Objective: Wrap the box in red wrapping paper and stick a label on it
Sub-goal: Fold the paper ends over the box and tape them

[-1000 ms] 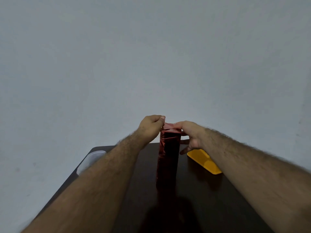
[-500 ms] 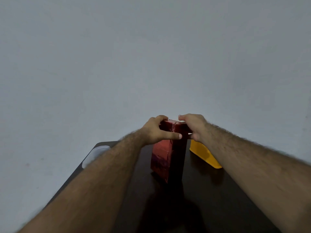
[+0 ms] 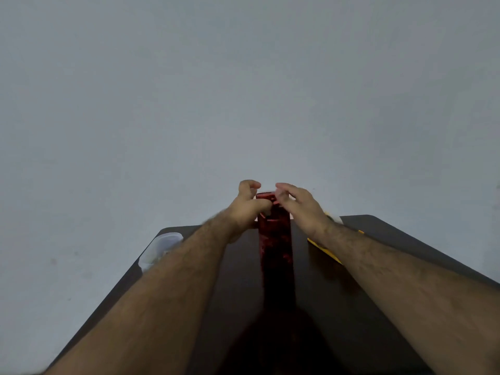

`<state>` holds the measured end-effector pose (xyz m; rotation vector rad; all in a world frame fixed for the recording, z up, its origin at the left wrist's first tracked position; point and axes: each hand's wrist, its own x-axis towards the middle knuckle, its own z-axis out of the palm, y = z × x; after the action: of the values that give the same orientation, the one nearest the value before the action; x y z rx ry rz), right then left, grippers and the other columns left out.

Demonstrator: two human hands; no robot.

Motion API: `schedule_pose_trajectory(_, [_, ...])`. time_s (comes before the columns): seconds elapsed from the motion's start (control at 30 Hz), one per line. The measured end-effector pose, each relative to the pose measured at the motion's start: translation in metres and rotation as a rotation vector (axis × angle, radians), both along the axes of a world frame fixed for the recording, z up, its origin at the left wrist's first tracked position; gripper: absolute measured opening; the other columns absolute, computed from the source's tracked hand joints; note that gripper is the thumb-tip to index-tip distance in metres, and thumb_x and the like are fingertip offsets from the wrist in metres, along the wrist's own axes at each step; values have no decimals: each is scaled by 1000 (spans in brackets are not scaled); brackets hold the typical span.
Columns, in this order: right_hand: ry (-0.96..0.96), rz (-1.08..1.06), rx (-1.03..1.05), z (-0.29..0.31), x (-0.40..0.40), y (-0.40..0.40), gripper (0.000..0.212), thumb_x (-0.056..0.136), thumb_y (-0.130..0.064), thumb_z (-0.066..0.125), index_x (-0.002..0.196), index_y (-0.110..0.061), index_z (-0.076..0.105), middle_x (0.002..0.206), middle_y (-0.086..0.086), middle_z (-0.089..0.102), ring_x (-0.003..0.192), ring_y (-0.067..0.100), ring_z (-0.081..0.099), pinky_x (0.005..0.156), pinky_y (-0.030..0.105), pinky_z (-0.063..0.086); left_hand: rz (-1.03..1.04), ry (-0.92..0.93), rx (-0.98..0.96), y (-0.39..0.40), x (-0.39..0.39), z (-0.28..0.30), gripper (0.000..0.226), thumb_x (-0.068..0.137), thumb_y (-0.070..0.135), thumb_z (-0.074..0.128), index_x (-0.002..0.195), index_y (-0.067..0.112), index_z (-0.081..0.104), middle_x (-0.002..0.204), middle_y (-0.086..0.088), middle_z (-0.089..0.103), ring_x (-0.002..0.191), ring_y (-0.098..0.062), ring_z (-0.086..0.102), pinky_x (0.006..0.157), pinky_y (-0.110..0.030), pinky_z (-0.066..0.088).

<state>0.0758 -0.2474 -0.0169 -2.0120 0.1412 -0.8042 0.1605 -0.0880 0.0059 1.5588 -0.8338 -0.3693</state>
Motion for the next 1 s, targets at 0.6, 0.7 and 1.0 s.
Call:
schedule_pose_trajectory(0.6, [133, -110, -150, 18, 8, 15, 68, 101, -62, 55, 159, -31, 37, 155, 7, 42, 136, 27, 52, 110, 47, 51, 249, -187, -217, 10, 2, -19, 26, 94, 43, 77, 115, 31, 66, 113, -3, 69, 98, -24, 75, 77, -45, 67])
schedule_pose_trajectory(0.7, [162, -54, -25, 7, 6, 17, 85, 95, -60, 67, 164, -30, 27, 161, 4, 40, 142, 24, 49, 113, 39, 47, 213, -68, -215, 10, 6, -22, 24, 109, 37, 59, 126, 21, 59, 105, -3, 68, 79, -13, 71, 63, -34, 62])
schedule_pose_trajectory(1.0, [215, -84, 216, -36, 20, 24, 94, 83, -65, 77, 157, -29, 31, 138, -4, 63, 117, 20, 68, 97, 45, 61, 308, 255, -132, -5, 18, -50, 40, 112, 42, 36, 136, 25, 63, 123, -4, 75, 109, -26, 75, 91, -52, 65])
